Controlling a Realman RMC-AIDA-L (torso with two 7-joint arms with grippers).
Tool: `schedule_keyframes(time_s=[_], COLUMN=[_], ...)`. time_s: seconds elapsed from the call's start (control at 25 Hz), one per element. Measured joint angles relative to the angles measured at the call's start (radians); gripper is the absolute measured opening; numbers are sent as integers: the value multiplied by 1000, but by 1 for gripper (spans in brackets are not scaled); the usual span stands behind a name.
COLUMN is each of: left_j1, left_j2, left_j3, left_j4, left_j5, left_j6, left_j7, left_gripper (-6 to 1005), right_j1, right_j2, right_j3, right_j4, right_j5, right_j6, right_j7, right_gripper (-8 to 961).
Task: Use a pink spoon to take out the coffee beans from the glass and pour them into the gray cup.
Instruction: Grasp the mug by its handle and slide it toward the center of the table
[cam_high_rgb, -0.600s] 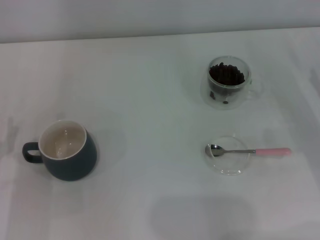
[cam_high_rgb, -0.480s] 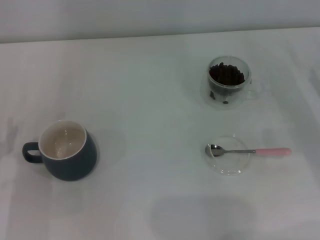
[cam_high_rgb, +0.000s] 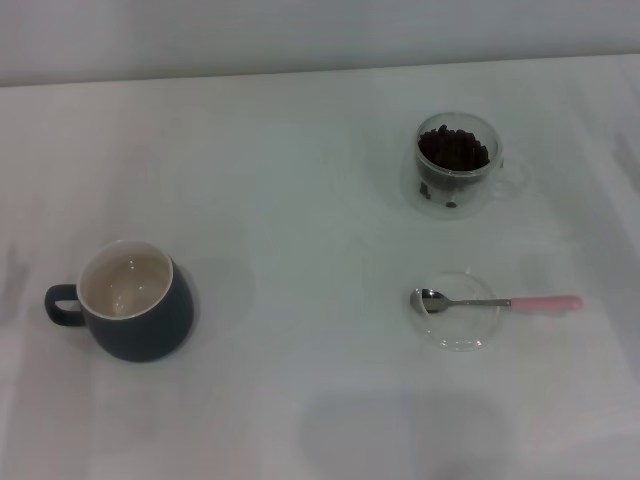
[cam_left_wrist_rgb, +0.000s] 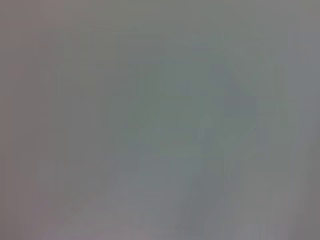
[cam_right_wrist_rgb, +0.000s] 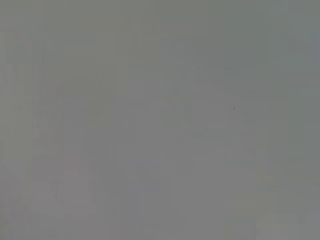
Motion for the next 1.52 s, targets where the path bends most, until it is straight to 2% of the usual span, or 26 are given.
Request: schedule_keyframes(time_s=[0.28,0.48,0.64,1.0,1.52], left_j1=[116,154,135,15,9], left_j2=[8,12,12,11,8], left_j3=[116,125,125,125,125], left_j4=[-47,-176,-212,-235,-236], left_j5=[51,251,292,360,391], left_j6=[106,171,157,1,-42], left_j7=[-41,-117,-137,-151,-148], left_gripper=[878,877,876,858,823], right_j1=[8,21,37,37,30], right_j2=[0,-1,-2,-2,-3], right_j3=[0,1,2,2,9], right_j4=[-8,-9,-9,-8,-14], right_j5=[0,0,0,0,0], right_j6=[-17,-42,-52,-51,-47], right_j7=[-1,-2,-2,-1,-1], right_gripper=[875,874,874,874,875])
